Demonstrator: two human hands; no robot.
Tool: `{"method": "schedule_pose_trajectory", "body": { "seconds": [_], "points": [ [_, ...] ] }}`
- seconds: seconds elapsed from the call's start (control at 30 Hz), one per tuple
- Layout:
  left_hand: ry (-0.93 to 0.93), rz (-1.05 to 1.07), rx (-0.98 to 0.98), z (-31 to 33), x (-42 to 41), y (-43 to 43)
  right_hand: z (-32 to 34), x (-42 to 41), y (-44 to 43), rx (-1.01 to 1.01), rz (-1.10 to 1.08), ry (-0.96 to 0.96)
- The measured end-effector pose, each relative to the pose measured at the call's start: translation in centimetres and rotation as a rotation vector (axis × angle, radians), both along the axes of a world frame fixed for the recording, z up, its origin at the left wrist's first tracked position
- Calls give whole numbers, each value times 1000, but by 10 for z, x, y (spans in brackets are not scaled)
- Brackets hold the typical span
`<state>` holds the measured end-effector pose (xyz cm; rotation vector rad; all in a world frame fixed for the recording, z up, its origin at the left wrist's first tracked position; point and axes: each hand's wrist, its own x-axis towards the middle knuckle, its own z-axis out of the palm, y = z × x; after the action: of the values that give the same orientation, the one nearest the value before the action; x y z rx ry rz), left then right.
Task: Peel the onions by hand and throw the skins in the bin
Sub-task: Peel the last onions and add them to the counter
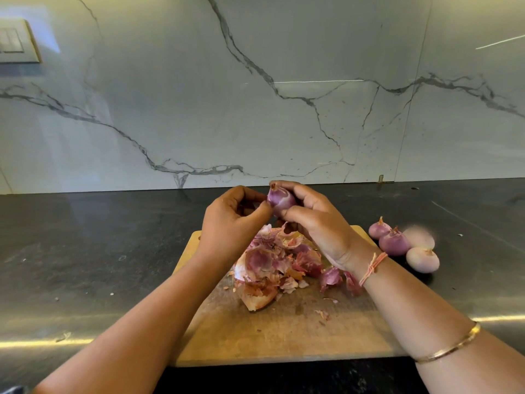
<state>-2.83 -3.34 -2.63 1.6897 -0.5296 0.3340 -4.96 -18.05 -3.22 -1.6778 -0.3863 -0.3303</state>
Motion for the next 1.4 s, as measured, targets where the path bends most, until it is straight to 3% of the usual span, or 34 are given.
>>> {"method": "schedule_pose_trajectory", "body": {
  "seconds": [0.2,0.57,0.7,0.97,1.4],
  "points": [
    [-39,26,56,-2,1,-1,-5,3,2,-108,-97,-63],
    [-150,96,149,-3,6,2,-3,1,1,-153,-87,-46],
    [-160,120,133,-1,7,3,-1,1,3,-158,-55,-37],
    [-75,-47,63,-2,1,3,-3,2,0,-123,-104,-50],
    [-152,70,180,-3,8,5,-2,-2,1,-200,-56,-31]
  ]
}}
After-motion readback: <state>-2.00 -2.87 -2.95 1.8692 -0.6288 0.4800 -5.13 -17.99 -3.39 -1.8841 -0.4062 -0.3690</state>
